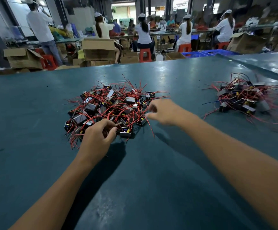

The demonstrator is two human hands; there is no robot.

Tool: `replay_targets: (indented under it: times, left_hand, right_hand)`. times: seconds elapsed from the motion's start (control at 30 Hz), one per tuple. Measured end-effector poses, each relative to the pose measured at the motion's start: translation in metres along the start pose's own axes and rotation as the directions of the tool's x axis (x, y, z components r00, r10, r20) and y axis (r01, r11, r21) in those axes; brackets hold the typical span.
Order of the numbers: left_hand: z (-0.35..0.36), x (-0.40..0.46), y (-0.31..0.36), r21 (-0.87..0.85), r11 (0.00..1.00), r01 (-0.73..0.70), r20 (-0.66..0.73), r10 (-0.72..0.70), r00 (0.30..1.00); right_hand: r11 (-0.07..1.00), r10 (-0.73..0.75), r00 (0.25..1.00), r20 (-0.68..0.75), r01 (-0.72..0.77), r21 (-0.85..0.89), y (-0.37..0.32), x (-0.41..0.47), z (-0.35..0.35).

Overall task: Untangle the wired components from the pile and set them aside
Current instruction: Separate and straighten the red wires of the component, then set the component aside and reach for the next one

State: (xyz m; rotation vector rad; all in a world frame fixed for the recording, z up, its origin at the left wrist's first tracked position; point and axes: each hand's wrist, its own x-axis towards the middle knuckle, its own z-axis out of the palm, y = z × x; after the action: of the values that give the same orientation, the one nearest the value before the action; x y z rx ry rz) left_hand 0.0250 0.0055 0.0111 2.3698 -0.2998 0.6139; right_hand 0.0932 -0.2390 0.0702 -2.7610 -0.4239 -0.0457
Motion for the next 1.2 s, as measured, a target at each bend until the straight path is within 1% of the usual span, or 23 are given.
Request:
replay_targets:
  times: [0.07,0.1,0.17,0.2,0.23,0.27,0.3,0.37,0.4,0.43,0.6,0.73,0.8,0.87,1.03,1.1,1.13,1.17,1.2]
  left_hand:
    - [-0.001,0.0,-0.003,0.007,1.0,-0.008,0.002,0.008,1.0]
    - [0.0,0.0,-0.003,0.011,1.0,-0.013,0.002,0.013,1.0]
    - [0.001,0.001,-0.004,0.013,1.0,-0.025,-0.005,0.025,1.0]
    - [0.001,0.001,-0.004,0.014,0.999,-0.03,-0.013,0.03,0.999]
    - [0.001,0.001,-0.003,0.015,0.999,-0.034,-0.019,0.034,0.999]
    - [0.0,0.001,-0.004,0.017,0.999,-0.036,-0.024,0.036,0.999]
    - [-0.001,0.002,-0.004,0.02,0.999,-0.037,-0.03,0.038,0.999]
    - [-0.002,0.002,-0.004,0.022,0.999,-0.03,-0.04,0.031,0.999]
    - [-0.002,0.002,-0.005,0.022,0.999,-0.026,-0.042,0.027,0.999]
    - [-0.002,0.002,-0.005,0.021,1.0,-0.021,-0.044,0.022,0.999]
    - [0.001,0.004,-0.005,0.002,0.999,-0.034,-0.054,0.034,0.998]
    - [0.003,0.003,-0.005,0.036,0.997,-0.069,-0.017,0.07,0.997]
    - [0.003,0.003,-0.005,0.039,0.995,-0.094,-0.015,0.095,0.995]
    - [0.003,0.003,-0.005,0.046,0.993,-0.109,-0.01,0.11,0.994]
    - [0.002,0.004,-0.006,0.07,0.99,-0.12,-0.013,0.122,0.992]
    - [0.002,0.003,-0.004,0.085,0.988,-0.13,-0.02,0.132,0.991]
    - [0.002,0.003,-0.004,0.081,0.988,-0.13,-0.022,0.132,0.991]
    - [0.002,0.002,-0.003,0.05,0.992,-0.12,-0.022,0.121,0.992]
    - [0.002,0.001,-0.001,-0.027,0.995,-0.097,-0.012,0.097,0.995]
  right_hand:
    - [1.0,-0.009,1.0,-0.009,0.01,0.004,-0.018,0.006,0.02]
    - [1.0,-0.016,0.998,-0.054,0.016,0.008,-0.025,0.007,0.028]
    - [0.997,-0.065,0.97,-0.235,0.071,0.018,-0.036,0.003,0.042]
    - [0.992,-0.12,0.929,-0.35,0.129,0.005,-0.041,0.0,0.048]
    - [0.982,-0.176,0.883,-0.434,0.189,-0.015,-0.045,-0.004,0.052]
    - [0.97,-0.226,0.862,-0.454,0.241,-0.025,-0.048,-0.007,0.056]
    - [0.961,-0.264,0.874,-0.408,0.273,-0.037,-0.049,-0.01,0.06]
    - [0.954,-0.294,0.926,-0.238,0.269,-0.132,-0.047,-0.011,0.071]
    - [0.951,-0.285,0.94,-0.188,0.252,-0.179,-0.044,-0.01,0.076]
    - [0.952,-0.271,0.947,-0.171,0.238,-0.192,-0.042,-0.009,0.081]
    - [0.954,-0.254,0.933,-0.255,0.199,-0.223,-0.034,-0.004,0.091]
    - [0.956,-0.251,0.929,-0.272,0.194,-0.22,-0.03,-0.004,0.095]
    - [0.966,-0.252,0.914,-0.318,0.215,-0.145,-0.03,-0.004,0.094]
    - [0.971,-0.233,0.886,-0.4,0.234,-0.047,-0.031,-0.006,0.092]
    - [0.966,-0.163,0.793,-0.587,0.248,0.067,-0.038,-0.014,0.082]
    - [0.948,-0.15,0.753,-0.64,0.294,0.123,-0.042,-0.016,0.076]
    - [0.927,-0.145,0.745,-0.651,0.333,0.174,-0.045,-0.018,0.072]
    - [0.904,-0.146,0.745,-0.651,0.369,0.218,-0.046,-0.019,0.068]
    - [0.894,-0.159,0.745,-0.648,0.387,0.226,-0.048,-0.021,0.064]
